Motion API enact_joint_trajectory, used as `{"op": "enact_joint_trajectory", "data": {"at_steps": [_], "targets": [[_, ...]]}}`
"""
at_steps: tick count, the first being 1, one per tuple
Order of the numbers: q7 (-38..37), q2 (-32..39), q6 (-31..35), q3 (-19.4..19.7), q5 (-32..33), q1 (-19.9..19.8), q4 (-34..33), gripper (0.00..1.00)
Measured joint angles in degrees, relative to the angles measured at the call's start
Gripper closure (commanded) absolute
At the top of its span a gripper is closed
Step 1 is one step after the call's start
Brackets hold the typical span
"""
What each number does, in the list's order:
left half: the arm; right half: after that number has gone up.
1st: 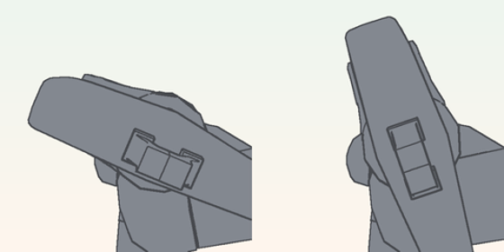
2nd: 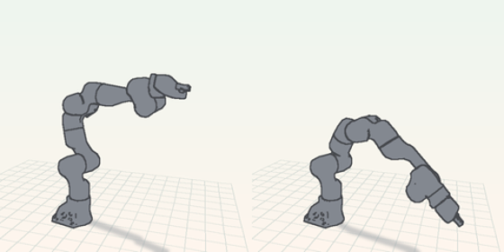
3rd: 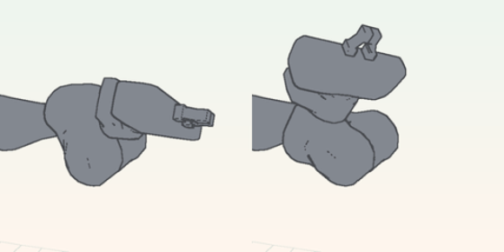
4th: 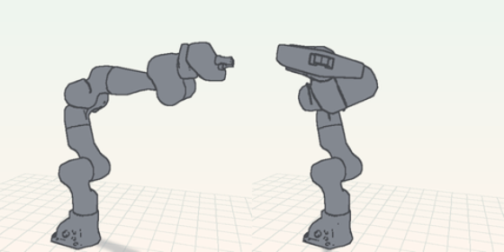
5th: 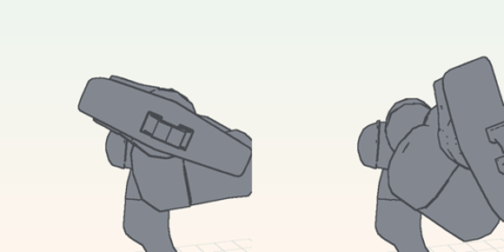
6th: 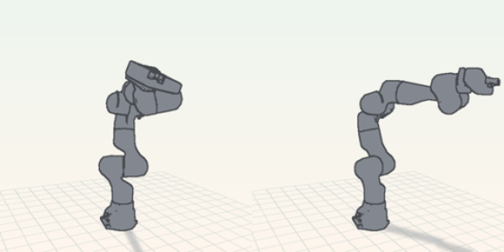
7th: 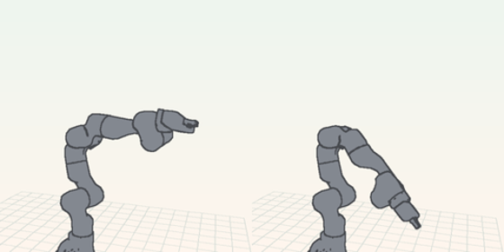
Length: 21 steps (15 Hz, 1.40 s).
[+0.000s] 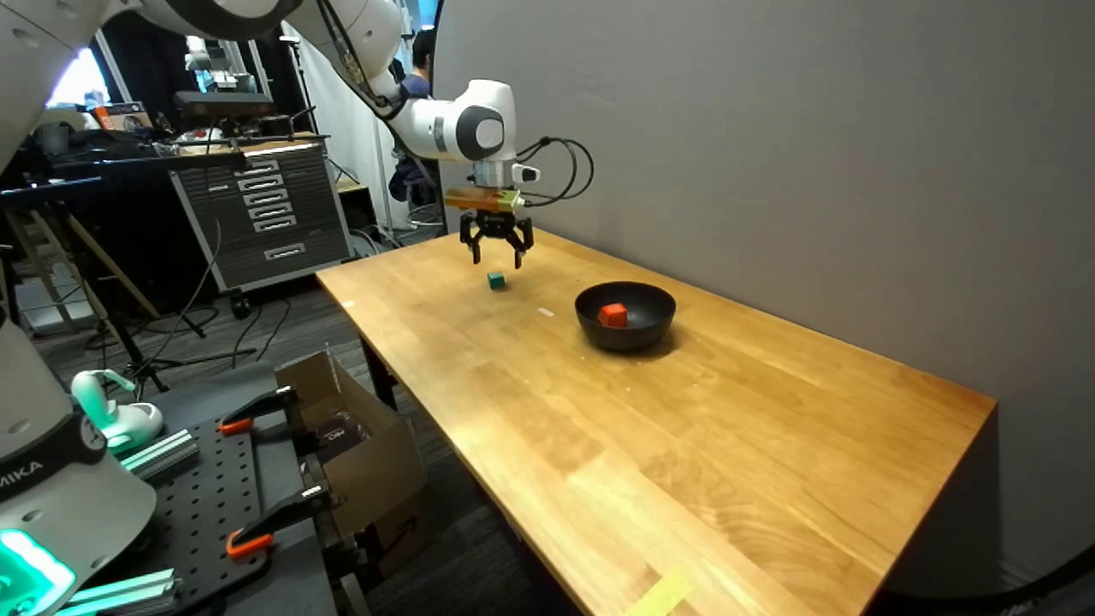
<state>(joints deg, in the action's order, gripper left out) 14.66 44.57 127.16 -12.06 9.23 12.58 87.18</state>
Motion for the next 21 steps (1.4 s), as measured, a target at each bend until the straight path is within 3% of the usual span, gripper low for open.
{"op": "enact_joint_trajectory", "data": {"at_steps": [11, 12, 13, 15, 21], "targets": [[7.17, 10.04, -2.64, -1.37, 0.03, 3.67, -9.41, 0.00], [7.61, 10.53, -2.68, -1.39, 0.06, 4.11, -10.21, 0.03], [7.97, 10.99, -2.72, -1.40, 0.08, 4.54, -10.93, 0.26], [8.49, 11.79, -2.73, -1.40, 0.39, 5.25, -12.23, 0.30], [9.28, 13.10, -2.73, -1.35, 0.83, 5.80, -14.53, 0.77]]}}
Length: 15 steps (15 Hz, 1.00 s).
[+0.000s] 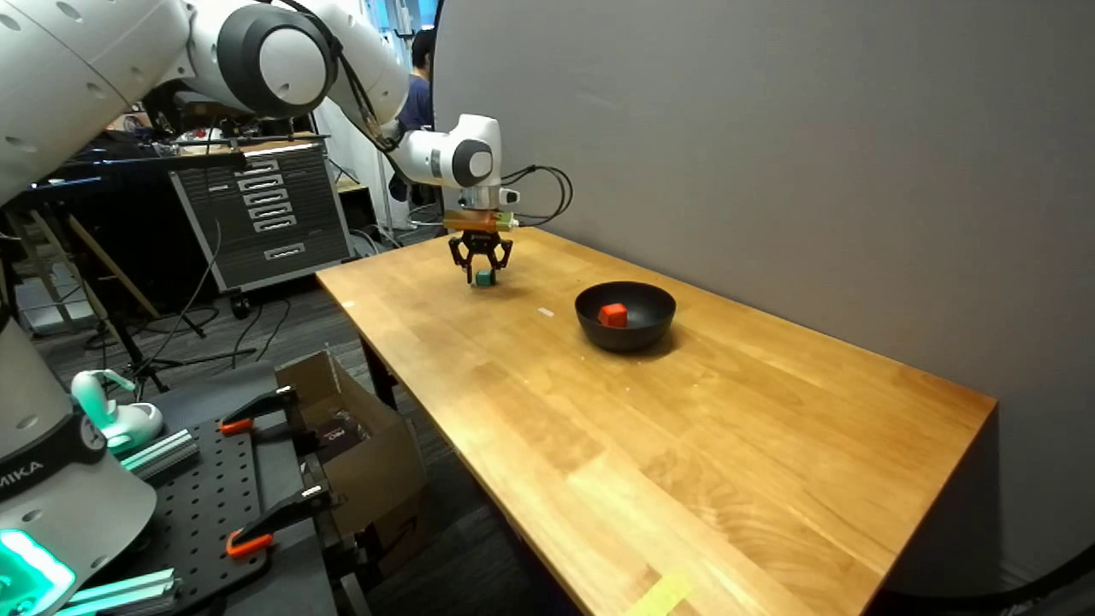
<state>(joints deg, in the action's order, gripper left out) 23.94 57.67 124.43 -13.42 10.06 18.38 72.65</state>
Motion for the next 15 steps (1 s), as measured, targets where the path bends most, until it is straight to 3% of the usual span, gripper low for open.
{"op": "enact_joint_trajectory", "data": {"at_steps": [1, 5, 11, 15], "targets": [[0.03, 0.12, 0.00, 0.00, 0.00, 0.00, -0.29, 0.85], [-0.20, 0.25, -0.04, 1.21, 0.69, 0.01, -0.99, 0.85], [-6.85, -2.50, -0.02, 10.41, 5.01, -2.08, -2.50, 0.85], [-11.85, -5.37, -0.11, 14.46, 5.59, -4.94, -2.29, 0.85]]}}
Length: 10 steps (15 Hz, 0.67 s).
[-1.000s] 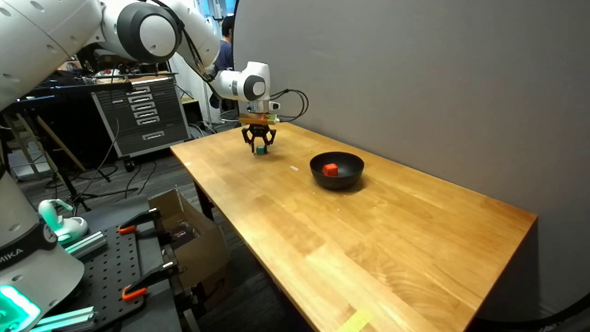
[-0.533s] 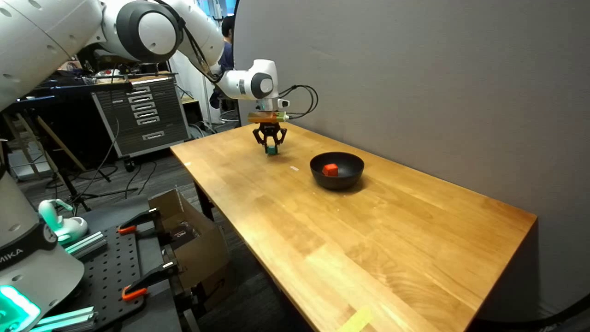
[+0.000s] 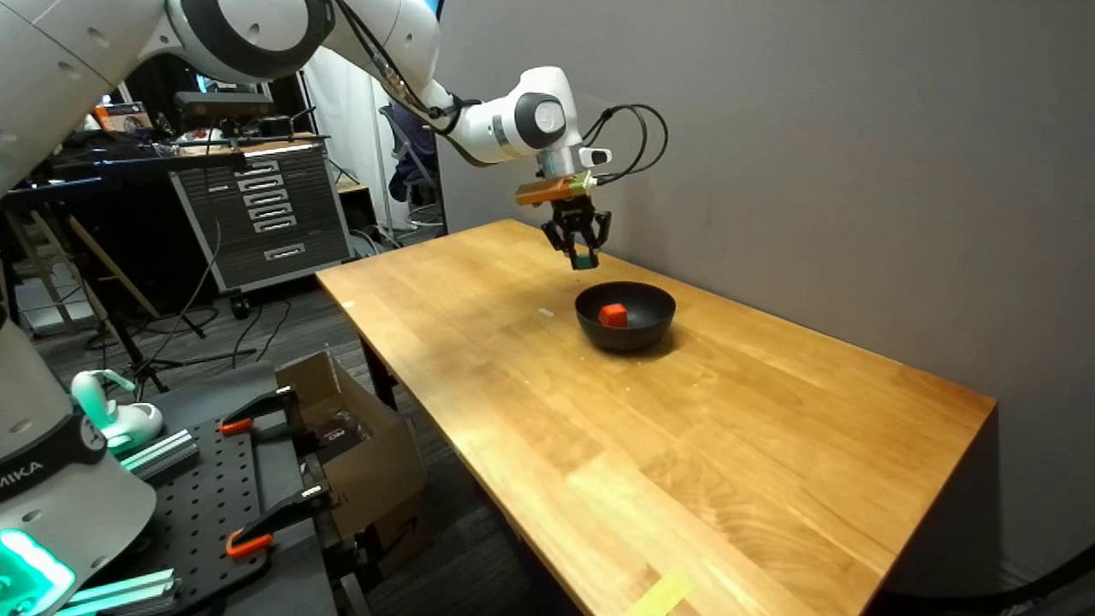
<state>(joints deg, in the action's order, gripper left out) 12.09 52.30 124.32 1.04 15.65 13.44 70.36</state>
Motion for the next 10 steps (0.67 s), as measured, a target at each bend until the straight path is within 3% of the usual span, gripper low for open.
{"op": "enact_joint_trajectory", "data": {"at_steps": [6, 7, 8, 10], "targets": [[-6.17, -2.38, -1.60, 2.23, -0.19, -4.20, 1.68, 0.84], [-6.72, -2.56, -2.16, 2.22, -0.56, -4.98, 2.36, 0.35], [-7.07, -2.66, -2.69, 2.21, -1.06, -5.71, 3.05, 0.34], [-7.57, -2.86, -3.52, 2.15, -1.83, -6.96, 4.54, 0.21]]}}
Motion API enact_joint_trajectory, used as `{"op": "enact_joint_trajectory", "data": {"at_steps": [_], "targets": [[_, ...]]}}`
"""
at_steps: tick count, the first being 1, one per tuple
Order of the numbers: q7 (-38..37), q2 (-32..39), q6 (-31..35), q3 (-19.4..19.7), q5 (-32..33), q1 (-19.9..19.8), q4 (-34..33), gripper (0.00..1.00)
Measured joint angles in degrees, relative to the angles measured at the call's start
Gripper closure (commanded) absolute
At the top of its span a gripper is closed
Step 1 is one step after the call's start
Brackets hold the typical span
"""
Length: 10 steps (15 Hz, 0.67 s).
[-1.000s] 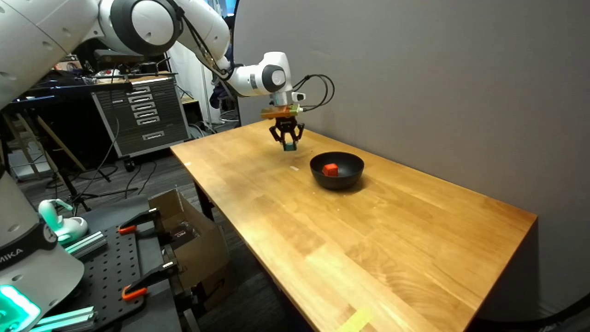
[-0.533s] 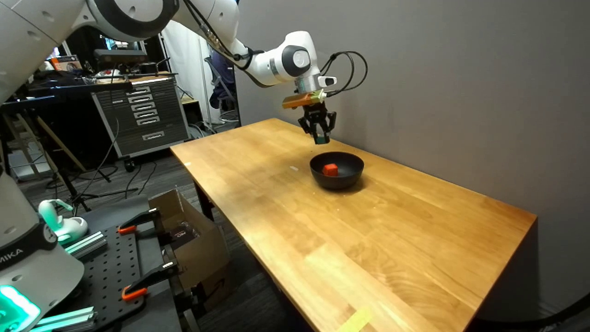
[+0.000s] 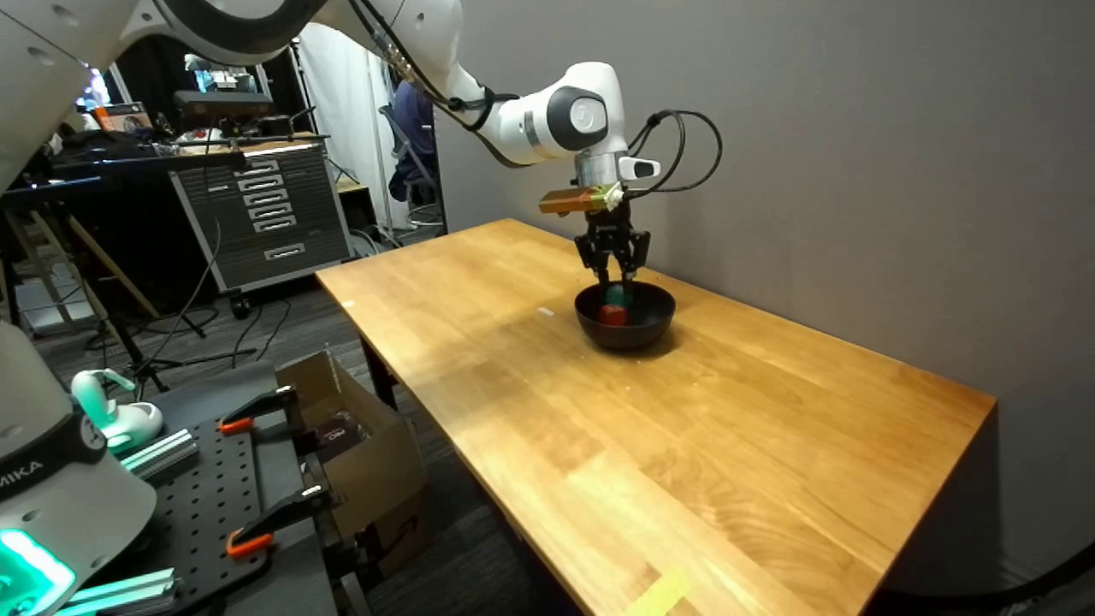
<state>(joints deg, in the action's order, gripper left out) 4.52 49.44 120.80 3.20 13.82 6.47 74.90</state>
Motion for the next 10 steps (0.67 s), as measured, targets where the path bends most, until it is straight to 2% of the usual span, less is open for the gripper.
{"op": "enact_joint_trajectory", "data": {"at_steps": [1, 3, 7, 10], "targets": [[-0.07, -0.12, -0.18, -0.06, -0.43, -0.52, 0.70, 0.12], [-0.04, -0.33, -1.07, -0.41, -1.74, -1.40, 1.43, 0.00], [0.87, -2.59, -4.43, -1.80, -4.27, -3.26, 2.81, 0.00], [0.81, -2.04, -4.39, -1.79, -4.21, -3.11, 2.83, 0.00]]}}
